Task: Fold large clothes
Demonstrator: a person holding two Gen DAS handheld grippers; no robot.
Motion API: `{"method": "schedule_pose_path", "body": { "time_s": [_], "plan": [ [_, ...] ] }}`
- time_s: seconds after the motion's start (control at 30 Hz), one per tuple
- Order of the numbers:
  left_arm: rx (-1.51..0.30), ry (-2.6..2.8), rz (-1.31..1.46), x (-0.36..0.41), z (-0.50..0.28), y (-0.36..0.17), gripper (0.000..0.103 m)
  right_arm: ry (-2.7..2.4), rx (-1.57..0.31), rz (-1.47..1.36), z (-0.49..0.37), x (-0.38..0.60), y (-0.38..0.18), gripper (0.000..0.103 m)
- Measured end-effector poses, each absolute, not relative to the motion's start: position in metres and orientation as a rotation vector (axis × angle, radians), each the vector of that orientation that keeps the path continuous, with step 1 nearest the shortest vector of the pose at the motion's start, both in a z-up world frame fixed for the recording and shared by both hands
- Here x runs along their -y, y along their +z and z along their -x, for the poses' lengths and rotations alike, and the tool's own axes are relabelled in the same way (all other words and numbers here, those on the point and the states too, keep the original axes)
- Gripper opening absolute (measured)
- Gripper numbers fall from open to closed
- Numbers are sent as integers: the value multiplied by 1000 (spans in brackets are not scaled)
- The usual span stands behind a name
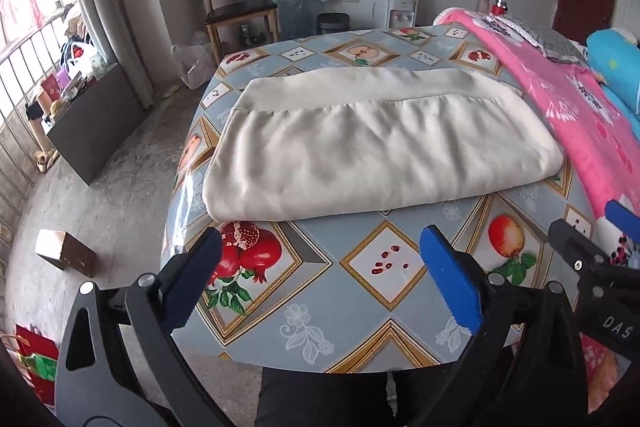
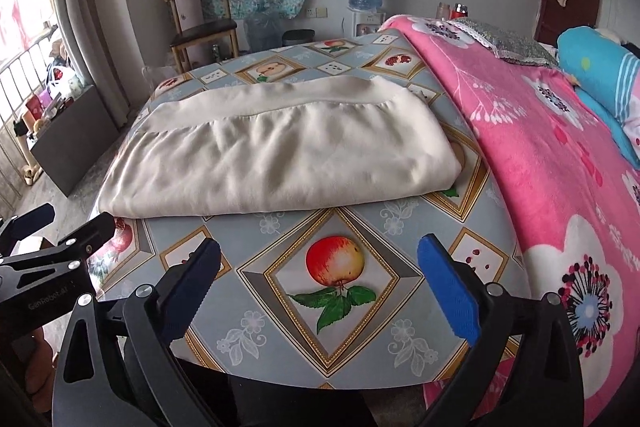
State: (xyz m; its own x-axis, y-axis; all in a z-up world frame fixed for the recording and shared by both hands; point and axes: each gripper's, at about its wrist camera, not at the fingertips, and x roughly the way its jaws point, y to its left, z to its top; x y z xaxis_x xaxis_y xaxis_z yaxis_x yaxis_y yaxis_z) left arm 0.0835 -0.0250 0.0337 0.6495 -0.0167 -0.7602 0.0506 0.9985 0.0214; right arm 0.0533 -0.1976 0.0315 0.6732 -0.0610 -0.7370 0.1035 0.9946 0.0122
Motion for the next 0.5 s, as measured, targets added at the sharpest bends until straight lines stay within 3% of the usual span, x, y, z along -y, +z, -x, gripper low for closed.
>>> {"method": "schedule_pose_path", "body": {
  "time_s": [0.5],
  "plan": [
    [-930, -12, -17, 24, -92, 18, 95, -111, -888, -1, -64, 191, 21, 96]
  ]
}}
